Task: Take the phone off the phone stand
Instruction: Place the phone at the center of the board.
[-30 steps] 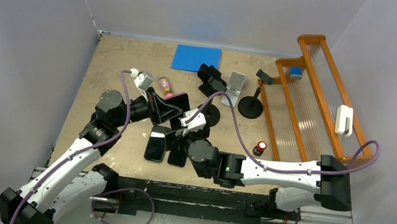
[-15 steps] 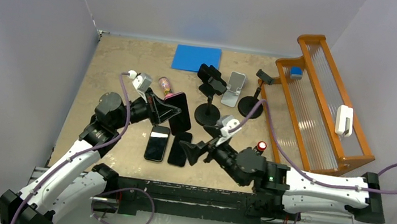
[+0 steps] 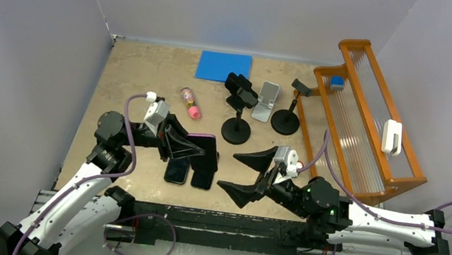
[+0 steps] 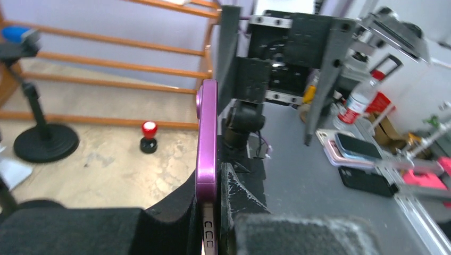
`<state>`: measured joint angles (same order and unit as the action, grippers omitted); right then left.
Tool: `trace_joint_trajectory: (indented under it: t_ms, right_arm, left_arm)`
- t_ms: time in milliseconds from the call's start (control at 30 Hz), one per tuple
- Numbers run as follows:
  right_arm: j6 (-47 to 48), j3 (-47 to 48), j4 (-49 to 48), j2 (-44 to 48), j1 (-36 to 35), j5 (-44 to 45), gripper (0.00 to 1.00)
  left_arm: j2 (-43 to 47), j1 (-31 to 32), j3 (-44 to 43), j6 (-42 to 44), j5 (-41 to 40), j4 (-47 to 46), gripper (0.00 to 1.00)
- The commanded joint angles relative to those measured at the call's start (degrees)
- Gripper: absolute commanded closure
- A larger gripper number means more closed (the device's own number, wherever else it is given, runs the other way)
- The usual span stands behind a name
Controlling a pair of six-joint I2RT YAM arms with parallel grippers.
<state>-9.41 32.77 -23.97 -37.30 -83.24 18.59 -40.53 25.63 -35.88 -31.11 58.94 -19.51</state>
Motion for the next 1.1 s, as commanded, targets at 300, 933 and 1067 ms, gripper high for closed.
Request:
trace_joint_trajectory:
  t_ms: [300,933,1067]
  right_arm:
    - [-2.74,1.11,-12.89,-4.37,-0.1,-11.12,0.2]
    - [-3.71,3.48,-20.48,-14.97,-0.08,-7.17,0.39]
    - [-3.88,4.19,-20.92,-16.4,-0.1,-5.82,0.47]
  left_arm:
    - [-0.86,-0.05,-1.68,-13.14,13.58,-25.7,1.0]
    - [-0.1,-0.05,1.33,-17.97,13.78,-30.04,1.0]
    - [0.19,-0.05,1.25,-18.02,13.86,-30.22,1.0]
